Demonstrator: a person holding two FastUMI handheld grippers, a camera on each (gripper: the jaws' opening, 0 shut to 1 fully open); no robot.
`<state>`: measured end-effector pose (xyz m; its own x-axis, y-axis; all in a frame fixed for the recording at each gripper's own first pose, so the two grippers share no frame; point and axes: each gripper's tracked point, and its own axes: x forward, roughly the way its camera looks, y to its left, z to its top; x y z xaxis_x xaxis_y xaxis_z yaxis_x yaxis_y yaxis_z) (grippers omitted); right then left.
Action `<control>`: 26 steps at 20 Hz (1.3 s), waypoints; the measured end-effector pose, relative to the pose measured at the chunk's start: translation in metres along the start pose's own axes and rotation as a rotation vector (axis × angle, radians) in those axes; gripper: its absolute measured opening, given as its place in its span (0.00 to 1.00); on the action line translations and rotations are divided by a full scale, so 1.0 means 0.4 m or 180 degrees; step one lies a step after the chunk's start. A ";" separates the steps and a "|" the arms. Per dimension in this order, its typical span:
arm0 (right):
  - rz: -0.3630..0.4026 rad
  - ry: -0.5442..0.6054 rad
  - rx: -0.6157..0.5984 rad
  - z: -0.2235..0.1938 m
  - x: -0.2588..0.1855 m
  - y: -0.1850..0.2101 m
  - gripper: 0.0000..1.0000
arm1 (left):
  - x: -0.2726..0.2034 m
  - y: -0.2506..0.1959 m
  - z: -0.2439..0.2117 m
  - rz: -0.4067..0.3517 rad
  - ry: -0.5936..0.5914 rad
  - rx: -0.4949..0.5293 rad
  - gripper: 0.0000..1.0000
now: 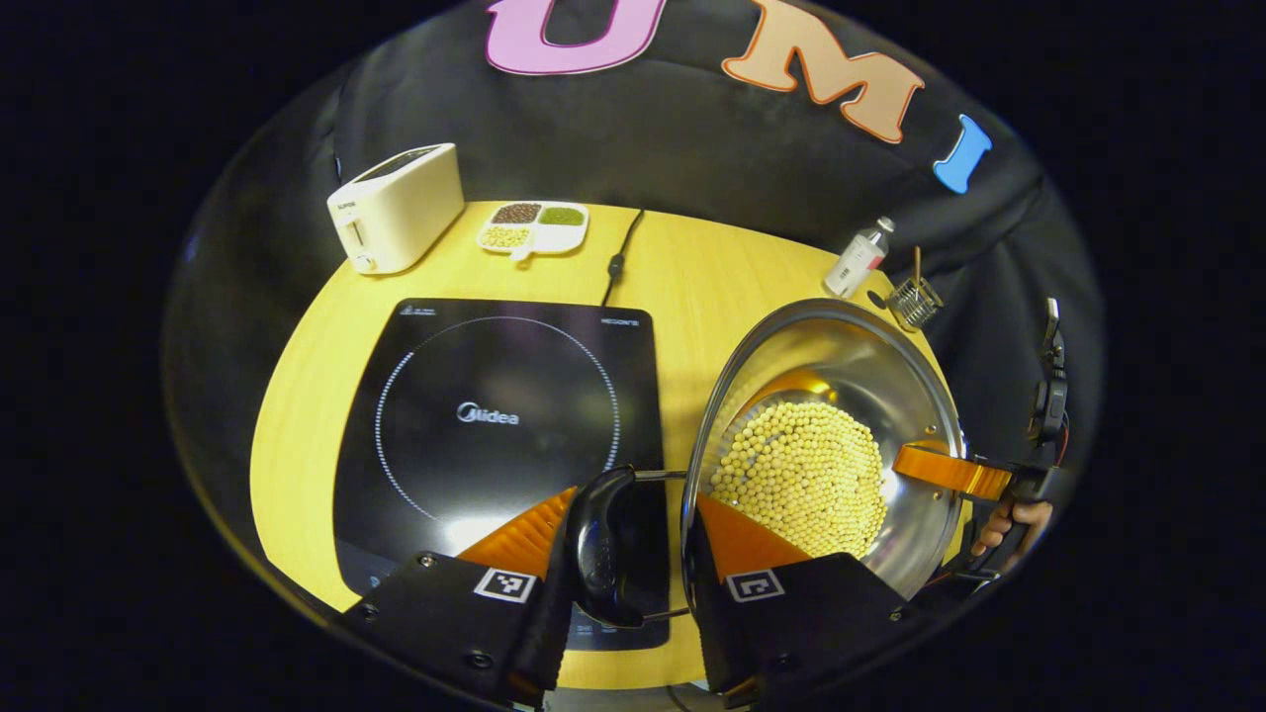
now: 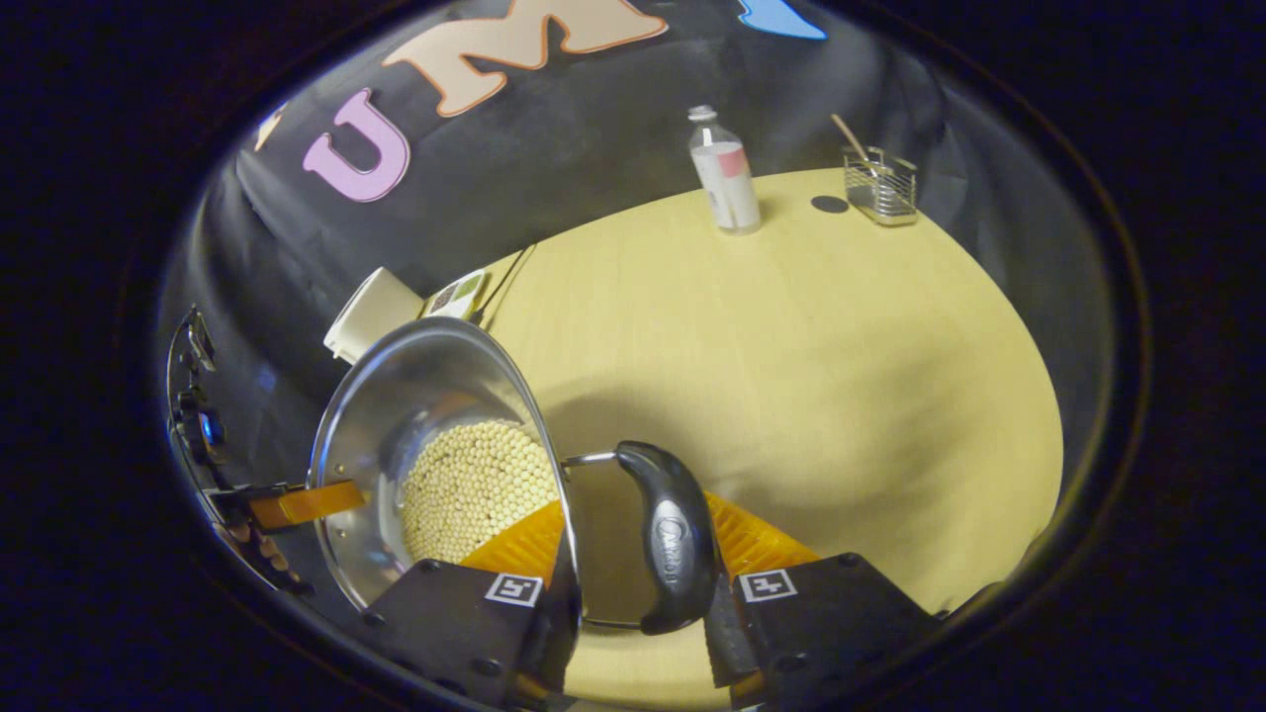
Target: First push the handle of the pot to place it horizontally, then grasp the pot with both hands and set it on the induction cooktop.
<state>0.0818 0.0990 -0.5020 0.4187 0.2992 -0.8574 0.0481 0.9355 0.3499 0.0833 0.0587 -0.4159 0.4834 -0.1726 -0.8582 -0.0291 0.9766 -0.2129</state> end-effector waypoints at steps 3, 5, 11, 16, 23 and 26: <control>-0.0063 -0.0041 -0.0030 0.000 0.018 0.067 0.57 | 0.007 0.068 0.022 -0.0073 -0.0024 -0.0008 0.55; -0.0126 -0.0025 -0.0010 -0.011 0.038 0.117 0.57 | 0.015 0.126 0.033 -0.0123 -0.0006 0.0002 0.55; -0.0333 0.0033 0.0020 -0.055 0.111 0.283 0.51 | 0.059 0.319 0.071 -0.0303 0.0078 0.0058 0.55; -0.0414 0.0070 0.0096 -0.065 0.170 0.395 0.51 | 0.084 0.433 0.123 -0.0369 0.0043 0.0147 0.55; -0.0499 0.0086 0.0099 -0.040 0.215 0.483 0.52 | 0.105 0.511 0.180 -0.0421 -0.0127 0.0183 0.55; -0.0499 0.0112 0.0065 -0.038 0.226 0.497 0.52 | 0.096 0.525 0.189 -0.0403 -0.0186 0.0144 0.55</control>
<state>0.1155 0.3148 -0.5159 0.3726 0.1565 -0.9147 0.1288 0.9674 0.2180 0.1620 0.2670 -0.4580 0.5308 -0.2884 -0.7969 0.0743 0.9525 -0.2953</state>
